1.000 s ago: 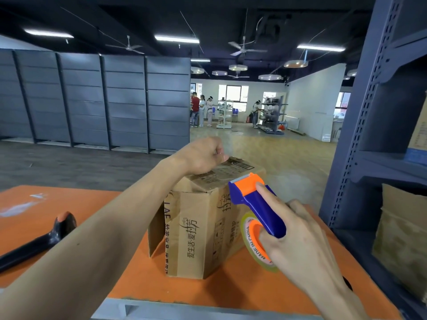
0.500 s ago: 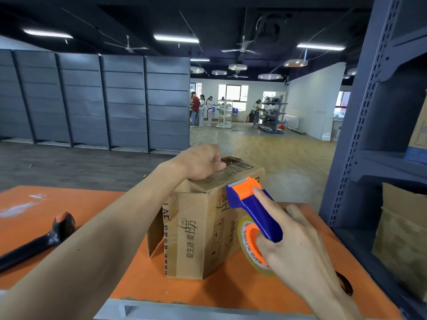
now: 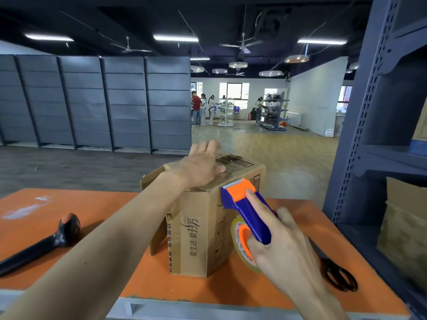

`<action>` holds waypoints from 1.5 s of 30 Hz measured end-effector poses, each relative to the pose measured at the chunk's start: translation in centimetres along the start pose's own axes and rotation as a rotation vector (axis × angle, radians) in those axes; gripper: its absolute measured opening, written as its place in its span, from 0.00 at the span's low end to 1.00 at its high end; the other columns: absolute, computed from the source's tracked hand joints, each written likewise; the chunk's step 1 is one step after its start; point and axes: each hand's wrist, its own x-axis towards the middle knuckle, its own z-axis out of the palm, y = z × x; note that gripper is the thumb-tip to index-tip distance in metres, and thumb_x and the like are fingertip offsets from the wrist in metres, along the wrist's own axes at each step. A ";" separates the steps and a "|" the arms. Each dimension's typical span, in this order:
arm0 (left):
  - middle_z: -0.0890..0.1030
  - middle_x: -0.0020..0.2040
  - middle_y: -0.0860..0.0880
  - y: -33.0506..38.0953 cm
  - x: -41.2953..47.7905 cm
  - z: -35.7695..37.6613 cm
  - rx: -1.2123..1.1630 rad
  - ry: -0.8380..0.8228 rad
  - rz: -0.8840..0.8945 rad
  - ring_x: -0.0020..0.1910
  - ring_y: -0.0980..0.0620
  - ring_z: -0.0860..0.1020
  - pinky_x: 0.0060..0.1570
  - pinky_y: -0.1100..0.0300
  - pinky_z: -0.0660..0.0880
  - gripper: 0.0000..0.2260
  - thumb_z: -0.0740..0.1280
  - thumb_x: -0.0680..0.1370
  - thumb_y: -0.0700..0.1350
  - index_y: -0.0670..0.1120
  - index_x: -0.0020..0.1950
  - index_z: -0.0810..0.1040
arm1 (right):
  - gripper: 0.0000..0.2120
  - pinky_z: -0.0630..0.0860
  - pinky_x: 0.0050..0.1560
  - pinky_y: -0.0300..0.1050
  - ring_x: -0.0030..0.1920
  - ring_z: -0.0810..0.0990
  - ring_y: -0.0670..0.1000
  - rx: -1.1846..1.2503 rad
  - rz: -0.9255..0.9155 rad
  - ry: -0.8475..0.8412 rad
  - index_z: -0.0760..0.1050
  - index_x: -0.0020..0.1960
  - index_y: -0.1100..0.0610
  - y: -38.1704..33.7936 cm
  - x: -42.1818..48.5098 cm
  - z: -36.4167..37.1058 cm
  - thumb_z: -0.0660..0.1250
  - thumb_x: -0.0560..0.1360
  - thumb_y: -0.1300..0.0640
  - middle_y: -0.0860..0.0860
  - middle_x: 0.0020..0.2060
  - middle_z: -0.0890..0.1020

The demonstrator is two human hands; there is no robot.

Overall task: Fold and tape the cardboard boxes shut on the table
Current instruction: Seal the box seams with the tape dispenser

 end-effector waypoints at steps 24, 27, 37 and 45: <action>0.46 0.83 0.60 0.6 -6.8 -1.2 0.131 -0.357 0.220 0.80 0.64 0.43 0.73 0.66 0.41 0.34 0.48 0.80 0.68 0.58 0.83 0.46 | 0.35 0.76 0.34 0.44 0.34 0.77 0.50 0.062 0.013 0.061 0.40 0.73 0.20 0.1 -0.6 2.2 0.55 0.71 0.34 0.42 0.45 0.65; 0.44 0.83 0.59 0.4 -6.5 -1.3 0.160 -0.374 0.219 0.79 0.62 0.40 0.72 0.66 0.39 0.36 0.47 0.78 0.69 0.59 0.83 0.44 | 0.36 0.74 0.34 0.43 0.34 0.77 0.49 0.086 0.017 0.044 0.40 0.72 0.20 0.1 -0.7 2.4 0.55 0.71 0.35 0.42 0.45 0.65; 0.50 0.83 0.58 0.0 -6.4 -0.4 0.165 -0.259 0.193 0.80 0.63 0.45 0.75 0.68 0.39 0.24 0.45 0.86 0.56 0.55 0.83 0.49 | 0.39 0.75 0.33 0.37 0.34 0.77 0.45 0.067 0.002 0.060 0.42 0.74 0.21 0.2 -1.6 1.1 0.62 0.73 0.39 0.39 0.46 0.65; 0.51 0.82 0.59 0.1 -6.4 -0.4 0.146 -0.256 0.203 0.80 0.64 0.46 0.73 0.70 0.39 0.23 0.45 0.87 0.55 0.56 0.83 0.50 | 0.37 0.77 0.33 0.42 0.33 0.76 0.46 0.045 0.028 0.075 0.45 0.75 0.23 -0.4 -2.2 -0.7 0.58 0.71 0.37 0.42 0.44 0.67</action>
